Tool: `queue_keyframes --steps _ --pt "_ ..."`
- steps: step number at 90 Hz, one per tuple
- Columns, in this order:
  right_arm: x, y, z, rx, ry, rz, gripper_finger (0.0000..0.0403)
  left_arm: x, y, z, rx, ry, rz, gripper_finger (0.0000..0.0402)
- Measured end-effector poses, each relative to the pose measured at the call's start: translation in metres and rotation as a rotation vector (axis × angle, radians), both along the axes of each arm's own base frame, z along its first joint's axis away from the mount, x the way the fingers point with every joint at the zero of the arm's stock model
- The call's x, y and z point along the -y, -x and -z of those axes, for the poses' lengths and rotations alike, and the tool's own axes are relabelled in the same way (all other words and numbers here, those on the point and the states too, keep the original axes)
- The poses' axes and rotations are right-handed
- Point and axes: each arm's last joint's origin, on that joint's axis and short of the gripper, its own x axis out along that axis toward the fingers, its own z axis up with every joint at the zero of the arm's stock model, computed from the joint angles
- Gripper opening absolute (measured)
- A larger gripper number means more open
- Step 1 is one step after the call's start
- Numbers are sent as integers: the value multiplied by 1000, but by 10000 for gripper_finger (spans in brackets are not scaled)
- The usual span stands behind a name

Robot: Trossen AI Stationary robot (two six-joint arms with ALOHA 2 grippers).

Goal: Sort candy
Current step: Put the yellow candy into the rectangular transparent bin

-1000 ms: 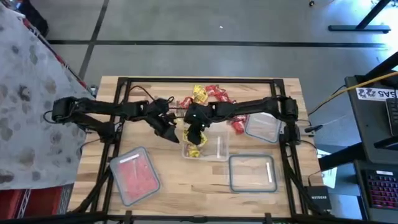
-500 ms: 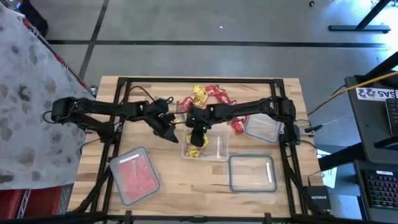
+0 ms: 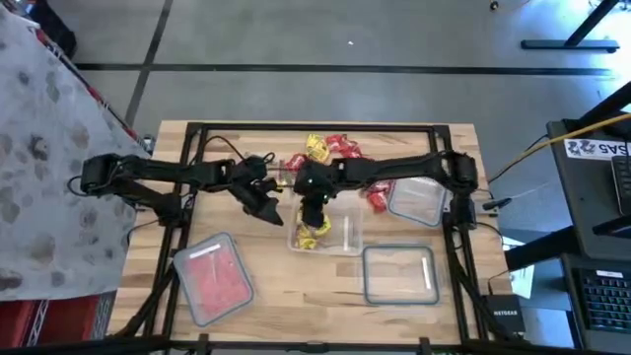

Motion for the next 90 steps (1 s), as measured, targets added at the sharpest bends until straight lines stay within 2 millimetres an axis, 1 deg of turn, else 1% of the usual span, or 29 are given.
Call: queue_keyframes --steps 8,17,29,39,45,52,60,66,74,83,90 --pt "11 8 -17 20 51 23 90 0 1 -3 11 -8 -7 136" --pt "37 20 -29 11 92 117 90 -1 2 -6 23 -35 -34 136" --pt "79 34 -25 -44 80 221 90 -2 3 -7 22 -82 -85 136" --pt "108 43 -19 -16 56 272 103 -3 3 -7 17 -104 -105 136" --pt "120 46 -12 -19 43 295 126 -3 3 -7 19 -112 -101 136" --pt "133 46 -2 -42 40 328 164 -3 3 -7 14 -105 -106 136" --pt "144 43 14 -74 79 364 205 -4 3 -7 8 -114 -137 136" --pt "150 40 25 -82 100 382 227 -5 3 -6 1 -133 -166 136" --pt "153 35 37 -91 122 395 241 -8 3 -6 -14 -126 -220 136" --pt "157 32 53 -150 194 443 244 -10 3 -6 -28 -110 -258 136" --pt "158 30 66 -186 205 448 245 -10 3 -6 -38 -107 -278 136"
